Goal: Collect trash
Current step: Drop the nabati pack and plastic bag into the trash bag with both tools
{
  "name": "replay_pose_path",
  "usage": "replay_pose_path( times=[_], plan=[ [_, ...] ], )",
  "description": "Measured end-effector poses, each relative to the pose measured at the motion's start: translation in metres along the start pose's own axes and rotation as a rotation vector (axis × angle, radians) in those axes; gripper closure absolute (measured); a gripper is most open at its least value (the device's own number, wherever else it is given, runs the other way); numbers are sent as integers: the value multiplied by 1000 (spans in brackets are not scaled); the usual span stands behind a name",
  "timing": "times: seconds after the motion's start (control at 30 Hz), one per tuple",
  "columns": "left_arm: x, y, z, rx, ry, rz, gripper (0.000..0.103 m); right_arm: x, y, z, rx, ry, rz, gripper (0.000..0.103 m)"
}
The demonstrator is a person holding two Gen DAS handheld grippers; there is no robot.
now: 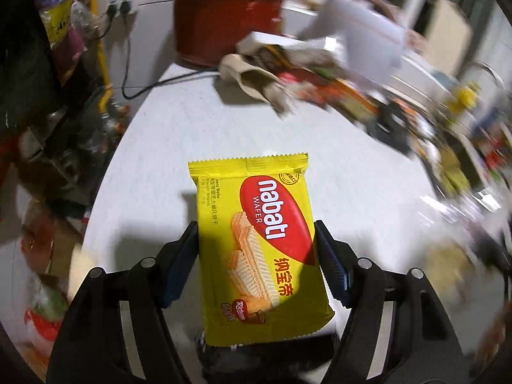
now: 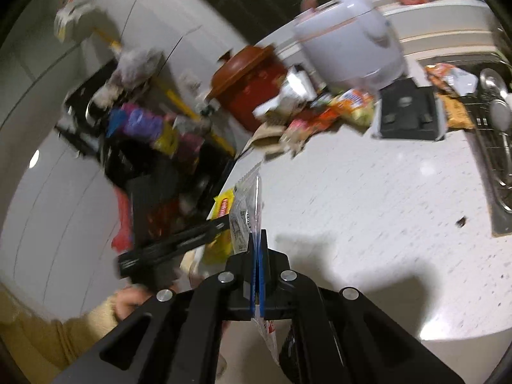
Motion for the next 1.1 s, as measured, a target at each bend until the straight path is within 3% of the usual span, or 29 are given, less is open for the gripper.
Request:
replay_pose_path(
  times=[0.13,0.27,0.4,0.53,0.63,0.77,0.8,0.83,0.87,0.93,1.1],
  plan=[
    [-3,32,58,-89,-100,31,35,-30,-7,26,-122,93,-2,103],
    [-18,23,128,-244,-144,6,35,-54,-19,74,-282,153,12,103],
    [-32,-24,184,-381,-138,-4,35,-47,-46,127,-397,132,48,103],
    [-59,-104,231,-488,-59,9,35,-14,-94,192,-510,74,107,102],
    [-84,-169,262,-548,21,-40,35,23,-138,239,-571,12,151,102],
    [-98,-232,290,-616,38,-111,34,74,-194,296,-652,-50,250,101],
    [-103,-242,297,-637,48,-125,33,83,-203,303,-663,-67,266,98],
    [-105,-254,302,-667,63,-139,31,94,-213,311,-677,-81,306,87],
    [-108,-265,307,-691,76,-156,26,104,-222,318,-687,-98,328,53],
    [-111,-273,310,-698,78,-188,20,115,-229,327,-696,-102,378,28],
    [-115,-270,306,-689,98,-188,18,124,-231,332,-703,-128,416,29]
  ],
)
Point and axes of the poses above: each gripper's, at about its wrist camera, not at the fingertips, and y roughly against the way its jaws point, x to its right, z to its underside, the point moved 3 cm from there along -y, roughly the way its jaws point, and after that the axes turned 10 degrees about y, right-handed, at the moved point
